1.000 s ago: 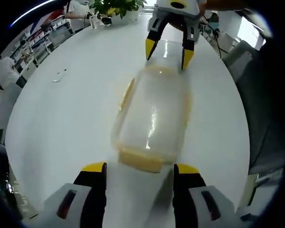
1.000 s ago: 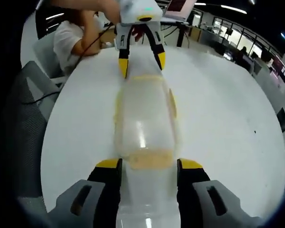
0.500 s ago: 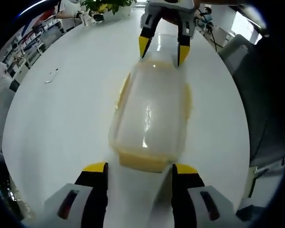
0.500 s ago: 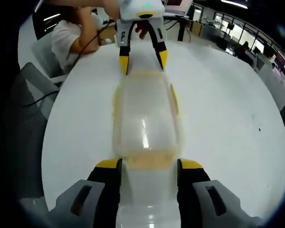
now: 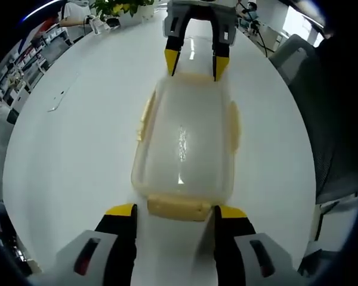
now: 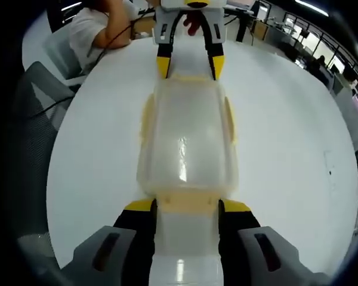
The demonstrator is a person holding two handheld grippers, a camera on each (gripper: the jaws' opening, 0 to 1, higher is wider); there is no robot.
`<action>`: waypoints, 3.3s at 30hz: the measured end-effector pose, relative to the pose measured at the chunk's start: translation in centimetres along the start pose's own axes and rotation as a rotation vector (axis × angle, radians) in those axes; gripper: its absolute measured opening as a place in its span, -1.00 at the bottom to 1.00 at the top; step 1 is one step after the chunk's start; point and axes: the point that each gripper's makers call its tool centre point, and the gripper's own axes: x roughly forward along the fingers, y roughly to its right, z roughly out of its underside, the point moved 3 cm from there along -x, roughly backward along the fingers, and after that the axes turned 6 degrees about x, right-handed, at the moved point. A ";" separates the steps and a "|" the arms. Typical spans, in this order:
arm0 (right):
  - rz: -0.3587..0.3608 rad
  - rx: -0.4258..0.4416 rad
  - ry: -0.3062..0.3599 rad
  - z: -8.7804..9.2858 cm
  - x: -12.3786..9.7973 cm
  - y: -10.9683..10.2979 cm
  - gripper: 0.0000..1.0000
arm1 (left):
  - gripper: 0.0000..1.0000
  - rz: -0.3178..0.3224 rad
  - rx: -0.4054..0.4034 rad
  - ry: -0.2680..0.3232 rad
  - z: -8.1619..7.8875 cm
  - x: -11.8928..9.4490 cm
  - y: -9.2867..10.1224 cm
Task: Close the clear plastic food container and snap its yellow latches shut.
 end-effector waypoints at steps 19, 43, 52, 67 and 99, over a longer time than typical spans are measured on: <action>-0.018 -0.022 -0.137 -0.5 0.2 0.2 -0.20 | -0.32 0.047 0.046 -0.033 -0.5 -0.1 0.6; -0.025 -0.036 -0.133 -0.4 0.1 0.4 -0.26 | -0.33 0.036 0.030 -0.015 -0.6 0.0 1.0; -0.034 -0.039 -0.080 -0.4 0.1 0.5 -0.27 | -0.33 0.025 -0.005 -0.035 -0.5 0.0 1.2; -0.036 -0.047 0.017 -1.7 -3.0 -0.5 -0.27 | -0.34 0.024 -0.037 -0.061 -1.2 -2.9 2.2; -0.032 -0.091 0.054 -1.5 -7.6 -1.2 -0.27 | -0.34 -0.026 -0.044 -0.083 -4.9 -6.9 3.3</action>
